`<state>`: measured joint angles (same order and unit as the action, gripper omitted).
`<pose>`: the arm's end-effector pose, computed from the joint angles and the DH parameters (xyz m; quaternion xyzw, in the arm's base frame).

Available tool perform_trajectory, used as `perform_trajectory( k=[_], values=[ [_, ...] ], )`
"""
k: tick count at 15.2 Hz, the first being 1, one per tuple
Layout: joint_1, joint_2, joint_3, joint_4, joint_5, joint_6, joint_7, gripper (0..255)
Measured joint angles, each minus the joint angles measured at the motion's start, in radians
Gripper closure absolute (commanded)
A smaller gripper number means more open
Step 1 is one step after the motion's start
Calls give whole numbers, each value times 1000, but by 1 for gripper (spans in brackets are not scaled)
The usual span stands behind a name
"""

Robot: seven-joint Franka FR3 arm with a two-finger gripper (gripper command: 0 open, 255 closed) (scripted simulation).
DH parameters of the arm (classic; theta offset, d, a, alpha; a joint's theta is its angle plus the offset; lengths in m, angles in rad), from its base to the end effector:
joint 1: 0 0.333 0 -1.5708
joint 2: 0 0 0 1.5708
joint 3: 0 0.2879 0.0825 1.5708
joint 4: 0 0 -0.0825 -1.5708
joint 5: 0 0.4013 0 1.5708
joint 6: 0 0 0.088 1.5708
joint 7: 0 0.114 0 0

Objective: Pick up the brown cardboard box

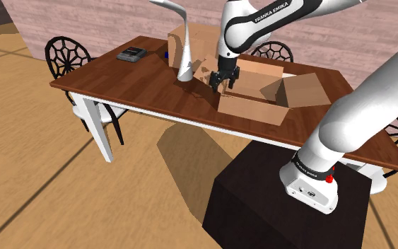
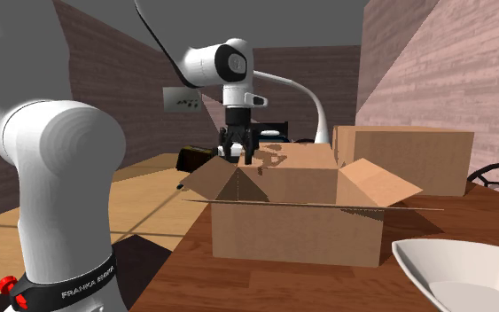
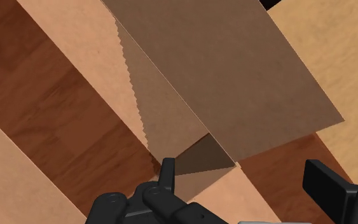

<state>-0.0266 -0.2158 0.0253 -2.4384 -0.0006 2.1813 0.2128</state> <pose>0.4712 -0.0009 0.3365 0.9940 -0.1070 -0.0203 0.0051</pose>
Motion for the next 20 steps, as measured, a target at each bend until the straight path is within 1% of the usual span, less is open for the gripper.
perform_trajectory(
  k=[4,5,15,20],
  values=[
    [-1,33,0,-25,-1,58,1,0],
    [-1,36,0,-27,-1,63,1,255],
    [-1,38,0,-29,-1,68,1,255],
    [0,6,1,-5,0,11,1,255]
  ],
)
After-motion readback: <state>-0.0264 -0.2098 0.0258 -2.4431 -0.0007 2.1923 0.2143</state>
